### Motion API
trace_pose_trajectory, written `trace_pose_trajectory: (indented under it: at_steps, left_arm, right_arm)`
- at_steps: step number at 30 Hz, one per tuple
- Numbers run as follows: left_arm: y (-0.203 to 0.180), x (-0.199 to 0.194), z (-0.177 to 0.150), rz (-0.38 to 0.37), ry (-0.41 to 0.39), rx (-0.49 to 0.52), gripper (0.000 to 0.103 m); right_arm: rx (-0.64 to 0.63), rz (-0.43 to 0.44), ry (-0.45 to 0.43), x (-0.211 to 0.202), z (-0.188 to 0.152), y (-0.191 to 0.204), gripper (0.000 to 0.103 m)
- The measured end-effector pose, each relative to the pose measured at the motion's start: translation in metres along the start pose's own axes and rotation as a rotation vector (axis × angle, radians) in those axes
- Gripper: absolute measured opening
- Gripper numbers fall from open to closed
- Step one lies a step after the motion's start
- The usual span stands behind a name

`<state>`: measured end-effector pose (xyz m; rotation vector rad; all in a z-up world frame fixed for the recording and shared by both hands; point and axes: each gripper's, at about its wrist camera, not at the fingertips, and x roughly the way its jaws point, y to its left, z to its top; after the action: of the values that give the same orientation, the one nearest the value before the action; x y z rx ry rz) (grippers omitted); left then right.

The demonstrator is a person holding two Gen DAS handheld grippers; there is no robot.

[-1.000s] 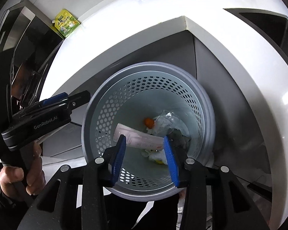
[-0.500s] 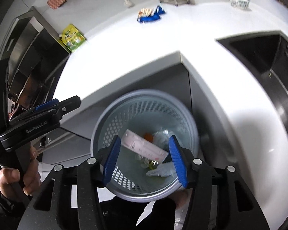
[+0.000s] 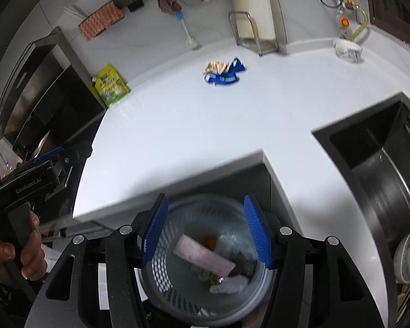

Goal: Collect trash
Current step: 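Withdraw both tools from the wastebasket toward the snack wrapper and lanyard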

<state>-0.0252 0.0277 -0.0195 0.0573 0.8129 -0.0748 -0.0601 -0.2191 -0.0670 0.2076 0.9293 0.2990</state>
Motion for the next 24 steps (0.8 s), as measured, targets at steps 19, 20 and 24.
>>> trace_pose_trajectory:
  at_steps: [19, 20, 24]
  left_arm:
    - [0.076, 0.157, 0.160, -0.123, -0.042, 0.142, 0.091]
    - [0.078, 0.172, 0.168, -0.129, -0.033, 0.150, 0.091]
    - [0.084, 0.215, 0.187, -0.141, -0.014, 0.177, 0.091]
  right_arm:
    - [0.151, -0.171, -0.078, 0.152, 0.152, 0.024, 0.059]
    - [0.164, -0.181, -0.072, 0.163, 0.159, 0.023, 0.059]
    - [0.221, -0.191, -0.067, 0.200, 0.179, 0.019, 0.059]
